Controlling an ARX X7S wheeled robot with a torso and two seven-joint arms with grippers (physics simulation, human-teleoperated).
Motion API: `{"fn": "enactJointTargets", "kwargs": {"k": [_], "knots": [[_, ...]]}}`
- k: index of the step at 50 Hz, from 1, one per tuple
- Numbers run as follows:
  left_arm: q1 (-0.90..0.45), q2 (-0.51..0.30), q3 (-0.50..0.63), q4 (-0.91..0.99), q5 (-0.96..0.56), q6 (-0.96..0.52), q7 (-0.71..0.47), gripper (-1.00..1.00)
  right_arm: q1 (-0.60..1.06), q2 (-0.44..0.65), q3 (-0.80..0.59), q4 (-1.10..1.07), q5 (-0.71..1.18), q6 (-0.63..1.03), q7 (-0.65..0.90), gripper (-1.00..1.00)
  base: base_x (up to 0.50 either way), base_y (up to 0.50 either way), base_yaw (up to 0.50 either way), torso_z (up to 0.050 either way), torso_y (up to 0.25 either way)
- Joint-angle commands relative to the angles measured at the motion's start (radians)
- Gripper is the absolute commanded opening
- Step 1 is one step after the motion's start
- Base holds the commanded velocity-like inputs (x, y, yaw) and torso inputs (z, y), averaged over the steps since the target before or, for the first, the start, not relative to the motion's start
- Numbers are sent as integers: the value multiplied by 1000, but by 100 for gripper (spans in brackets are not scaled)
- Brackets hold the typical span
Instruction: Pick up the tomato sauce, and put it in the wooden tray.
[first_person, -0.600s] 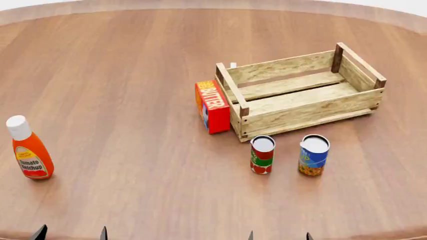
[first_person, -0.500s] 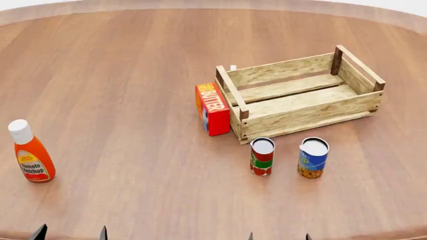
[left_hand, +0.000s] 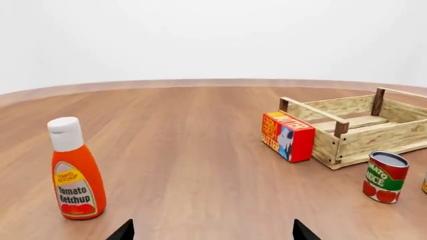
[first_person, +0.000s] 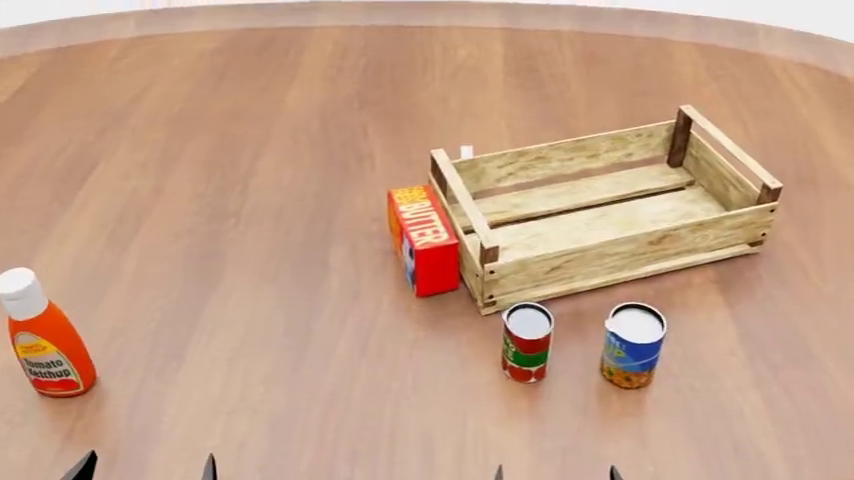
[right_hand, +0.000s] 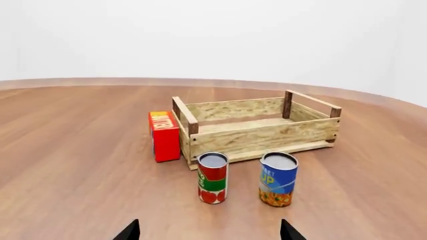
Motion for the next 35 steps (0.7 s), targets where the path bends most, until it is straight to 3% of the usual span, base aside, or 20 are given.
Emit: {"fn": "enactJointTargets", "kwargs": {"k": [1,35], "knots": [[-5,-17,22,-7,-15,2,-23,100,4,18,-28,3,2,0,24,100,500,0,0,0,0],[-6,-54,65,0,-53,0,-65,100,8,54,-79,5,21,-7,70,100,500,0,0,0,0]]}}
